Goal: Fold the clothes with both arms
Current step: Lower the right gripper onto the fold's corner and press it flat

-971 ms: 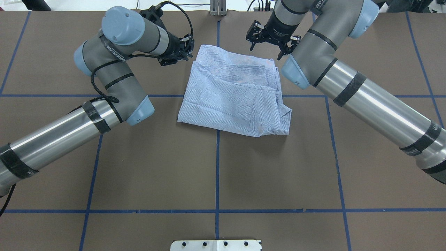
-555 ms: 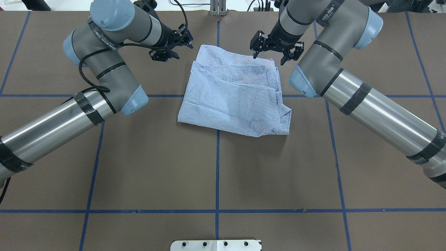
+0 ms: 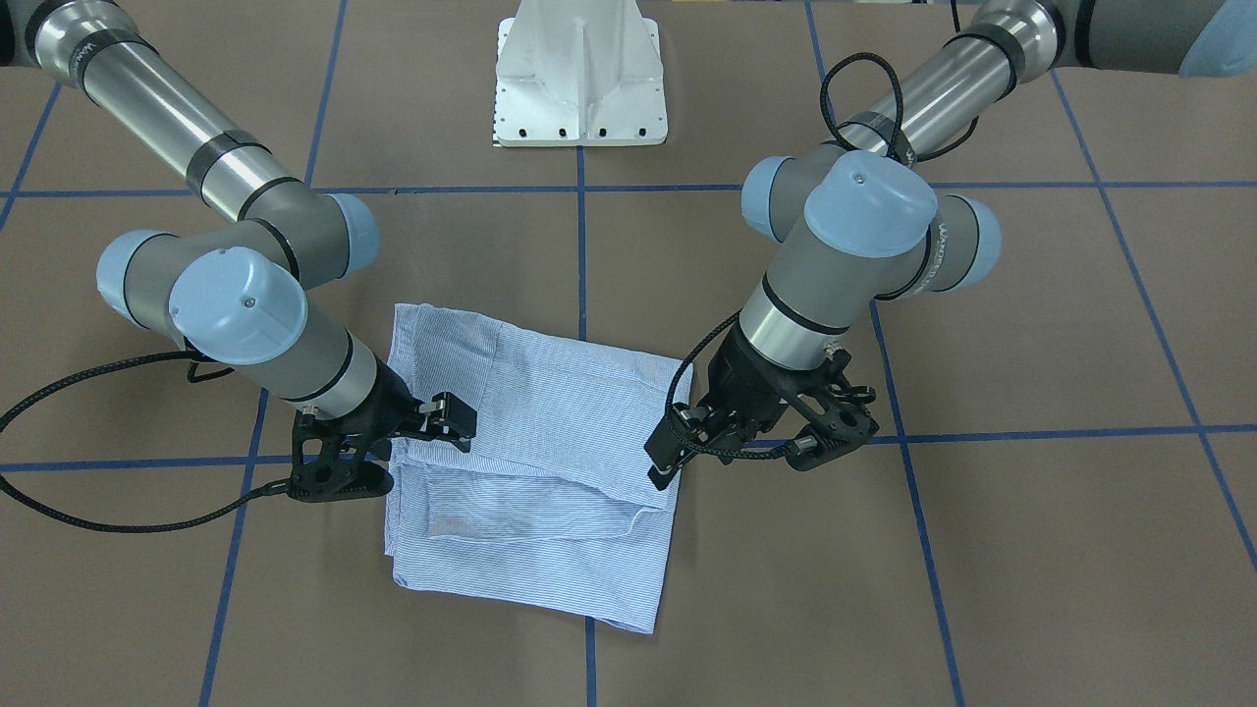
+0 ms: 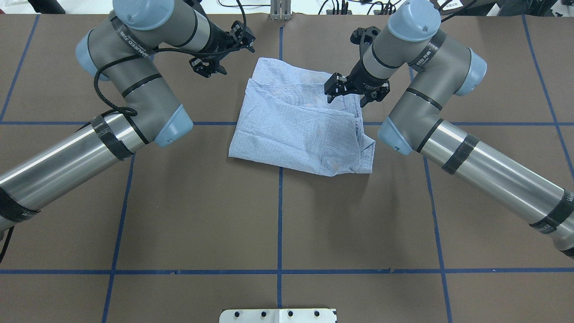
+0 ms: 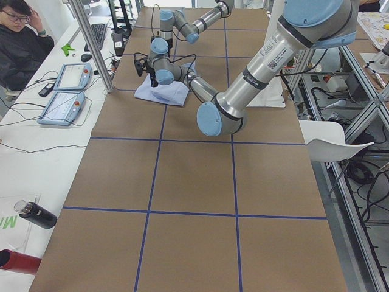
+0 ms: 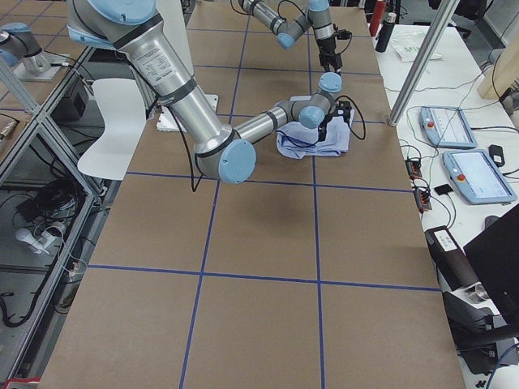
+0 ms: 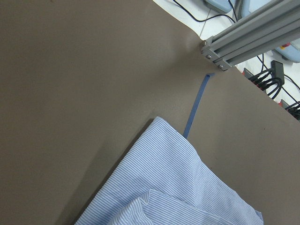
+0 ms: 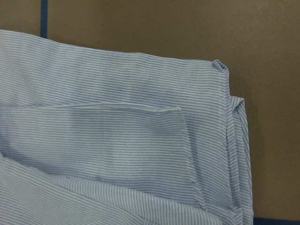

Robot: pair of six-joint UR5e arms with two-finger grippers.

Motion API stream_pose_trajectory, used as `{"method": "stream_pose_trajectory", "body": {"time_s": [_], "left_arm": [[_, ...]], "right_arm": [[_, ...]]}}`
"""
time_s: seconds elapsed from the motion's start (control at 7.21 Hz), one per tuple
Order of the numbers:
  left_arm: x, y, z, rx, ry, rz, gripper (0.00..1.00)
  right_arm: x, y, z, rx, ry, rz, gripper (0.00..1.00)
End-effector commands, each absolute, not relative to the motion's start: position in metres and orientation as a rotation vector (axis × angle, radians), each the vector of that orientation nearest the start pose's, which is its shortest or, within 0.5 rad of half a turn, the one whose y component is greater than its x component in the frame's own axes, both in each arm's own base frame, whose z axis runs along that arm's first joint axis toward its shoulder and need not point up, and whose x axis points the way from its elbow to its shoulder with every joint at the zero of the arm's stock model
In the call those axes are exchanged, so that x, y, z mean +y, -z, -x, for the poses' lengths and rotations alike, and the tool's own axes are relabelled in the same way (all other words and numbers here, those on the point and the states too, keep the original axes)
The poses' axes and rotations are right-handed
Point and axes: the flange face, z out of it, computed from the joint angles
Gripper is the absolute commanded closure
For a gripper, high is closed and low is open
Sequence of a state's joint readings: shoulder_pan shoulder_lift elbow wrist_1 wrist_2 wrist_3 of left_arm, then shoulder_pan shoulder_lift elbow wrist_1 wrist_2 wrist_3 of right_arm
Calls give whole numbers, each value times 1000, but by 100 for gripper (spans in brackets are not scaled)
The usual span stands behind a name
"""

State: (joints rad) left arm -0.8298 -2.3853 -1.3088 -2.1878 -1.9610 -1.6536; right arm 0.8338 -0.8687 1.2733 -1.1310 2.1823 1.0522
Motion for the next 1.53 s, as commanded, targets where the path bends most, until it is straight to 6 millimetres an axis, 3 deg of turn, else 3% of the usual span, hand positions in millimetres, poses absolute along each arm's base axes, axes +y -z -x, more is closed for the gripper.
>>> {"method": "stream_pose_trajectory", "body": {"time_s": [0.0,0.28,0.55,1.11,1.25,1.39], "left_arm": [[-630,-190,-447,1218,571,-103,7],[-628,-187,-445,1225,568,-107,7],[-628,-188,-445,1224,568,-106,8],[-627,-184,-444,1231,564,-108,8],[-627,-184,-443,1231,566,-109,8],[-626,-183,-443,1233,563,-109,8]], "right_arm": [[-625,-331,464,-946,-1,-94,5],[-628,-337,469,-957,7,-104,13],[-616,-338,484,-958,29,-91,30],[-609,-343,487,-961,39,-74,43],[-610,-344,486,-959,37,-73,53],[-610,-343,485,-960,34,-74,71]]}}
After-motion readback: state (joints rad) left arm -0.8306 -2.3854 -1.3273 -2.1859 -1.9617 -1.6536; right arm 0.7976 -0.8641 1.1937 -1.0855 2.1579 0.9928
